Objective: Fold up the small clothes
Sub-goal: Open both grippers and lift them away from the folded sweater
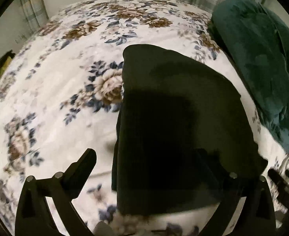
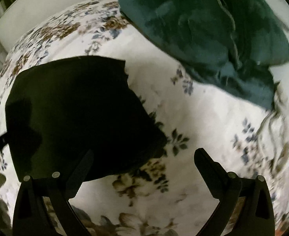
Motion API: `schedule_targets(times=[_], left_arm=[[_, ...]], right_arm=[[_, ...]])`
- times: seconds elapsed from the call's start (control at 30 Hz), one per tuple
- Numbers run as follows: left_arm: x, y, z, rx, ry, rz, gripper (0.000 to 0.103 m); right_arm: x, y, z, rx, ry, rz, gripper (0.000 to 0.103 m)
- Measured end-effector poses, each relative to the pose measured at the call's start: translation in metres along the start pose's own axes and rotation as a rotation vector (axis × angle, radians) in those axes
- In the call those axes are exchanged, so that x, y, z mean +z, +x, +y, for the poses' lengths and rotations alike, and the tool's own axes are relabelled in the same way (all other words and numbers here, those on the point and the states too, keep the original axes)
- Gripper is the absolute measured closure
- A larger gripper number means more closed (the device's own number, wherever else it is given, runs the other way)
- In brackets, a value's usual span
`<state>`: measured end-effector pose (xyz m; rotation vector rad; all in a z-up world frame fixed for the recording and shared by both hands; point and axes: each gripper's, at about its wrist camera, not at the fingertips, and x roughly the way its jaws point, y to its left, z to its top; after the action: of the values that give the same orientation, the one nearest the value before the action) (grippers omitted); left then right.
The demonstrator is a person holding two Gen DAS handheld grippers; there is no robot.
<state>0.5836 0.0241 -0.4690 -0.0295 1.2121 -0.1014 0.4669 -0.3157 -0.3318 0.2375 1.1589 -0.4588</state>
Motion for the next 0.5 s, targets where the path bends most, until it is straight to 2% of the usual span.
schedule_targets(times=[0.17, 0.3, 0.5], left_arm=[[-0.013, -0.054, -0.014, 0.028, 0.007, -0.025, 0.000], [-0.022, -0.119, -0.022, 0.065, 0.000, -0.074, 0.000], [-0.038, -0.226, -0.039, 0.068, 0.004, -0.158, 0.000]], right_arm=[[-0.006, -0.071, -0.003, -0.032, -0.064, -0.078, 0.000], [-0.012, -0.134, -0.012, -0.042, -0.095, -0.132, 0.000], [-0.029, -0.255, -0.029, -0.034, -0.122, -0.230, 0.000]])
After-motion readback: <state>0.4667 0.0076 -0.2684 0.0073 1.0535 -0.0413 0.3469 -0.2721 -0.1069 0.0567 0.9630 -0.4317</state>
